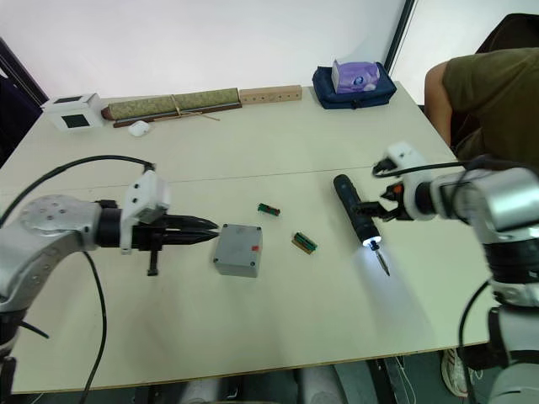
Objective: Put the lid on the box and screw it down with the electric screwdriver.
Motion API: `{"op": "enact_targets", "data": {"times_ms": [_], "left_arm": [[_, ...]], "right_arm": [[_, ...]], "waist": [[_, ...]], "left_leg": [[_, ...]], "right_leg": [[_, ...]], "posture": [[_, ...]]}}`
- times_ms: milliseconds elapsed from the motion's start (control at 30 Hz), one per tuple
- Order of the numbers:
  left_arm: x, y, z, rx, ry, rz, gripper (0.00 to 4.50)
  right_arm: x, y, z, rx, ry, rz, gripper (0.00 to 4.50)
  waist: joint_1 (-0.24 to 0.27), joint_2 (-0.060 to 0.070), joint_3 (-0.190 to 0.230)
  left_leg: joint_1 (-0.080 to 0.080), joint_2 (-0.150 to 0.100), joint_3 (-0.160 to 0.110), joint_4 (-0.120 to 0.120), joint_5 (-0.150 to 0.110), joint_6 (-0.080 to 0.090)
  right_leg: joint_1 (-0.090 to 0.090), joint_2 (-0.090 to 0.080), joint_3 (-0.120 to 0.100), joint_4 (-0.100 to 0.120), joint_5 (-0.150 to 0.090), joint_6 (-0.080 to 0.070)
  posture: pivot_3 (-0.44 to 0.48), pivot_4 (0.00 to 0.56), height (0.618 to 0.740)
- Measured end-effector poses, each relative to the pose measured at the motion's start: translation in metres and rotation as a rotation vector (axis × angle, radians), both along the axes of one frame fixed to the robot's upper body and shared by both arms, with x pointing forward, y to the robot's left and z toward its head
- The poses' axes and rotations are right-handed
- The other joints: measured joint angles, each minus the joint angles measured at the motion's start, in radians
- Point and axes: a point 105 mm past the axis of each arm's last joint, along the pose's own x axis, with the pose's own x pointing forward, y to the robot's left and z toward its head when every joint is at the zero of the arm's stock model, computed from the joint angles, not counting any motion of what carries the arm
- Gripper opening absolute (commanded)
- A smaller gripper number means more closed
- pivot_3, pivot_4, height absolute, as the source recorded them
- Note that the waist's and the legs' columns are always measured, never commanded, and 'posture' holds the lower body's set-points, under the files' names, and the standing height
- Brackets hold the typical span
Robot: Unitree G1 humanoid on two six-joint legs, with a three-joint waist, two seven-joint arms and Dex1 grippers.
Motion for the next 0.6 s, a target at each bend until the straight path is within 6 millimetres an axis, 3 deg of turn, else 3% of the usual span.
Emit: {"op": "enact_targets", "data": {"times_ms": [100, 267, 433, 600], "left_arm": [[0.002, 0.02, 0.001, 0.017, 0.013, 0.067, 2.58], [-0.005, 0.044, 0.007, 0.014, 0.045, 0.129, 4.49], [-0.019, 0.063, 0.019, 0.03, 0.099, 0.154, 4.49], [-0.038, 0.078, 0.029, 0.062, 0.108, 0.166, 4.49]], "right_arm": [[-0.03, 0.012, 0.03, -0.027, -0.143, 0.227, 4.5], [-0.065, 0.009, 0.018, -0.037, -0.1, 0.408, 4.5], [-0.084, -0.008, 0.036, -0.101, -0.151, 0.453, 4.5], [-0.093, -0.022, 0.03, -0.165, -0.151, 0.462, 4.5]], "waist": [[0.001, -0.001, 0.002], [0.005, -0.002, 0.003], [0.005, -0.003, 0.004], [0.003, -0.002, 0.004]], "left_leg": [[0.0, 0.002, 0.0, 0.0, 0.0, 0.0], [0.0, 0.001, 0.003, 0.001, 0.0, 0.0], [0.001, 0.001, 0.003, 0.002, 0.0, 0.0], [0.002, 0.001, 0.004, 0.001, 0.0, 0.0]], "right_leg": [[0.0, 0.001, -0.001, 0.0, 0.0, 0.0], [0.001, -0.002, 0.0, -0.001, 0.0, 0.0], [0.001, -0.002, 0.0, -0.001, 0.0, 0.0], [0.001, -0.002, 0.0, 0.0, 0.0, 0.0]], "posture": [[0.0, 0.15, 0.74], [0.0, 0.15, 0.74], [0.0, 0.15, 0.74], [0.0, 0.15, 0.74]]}}
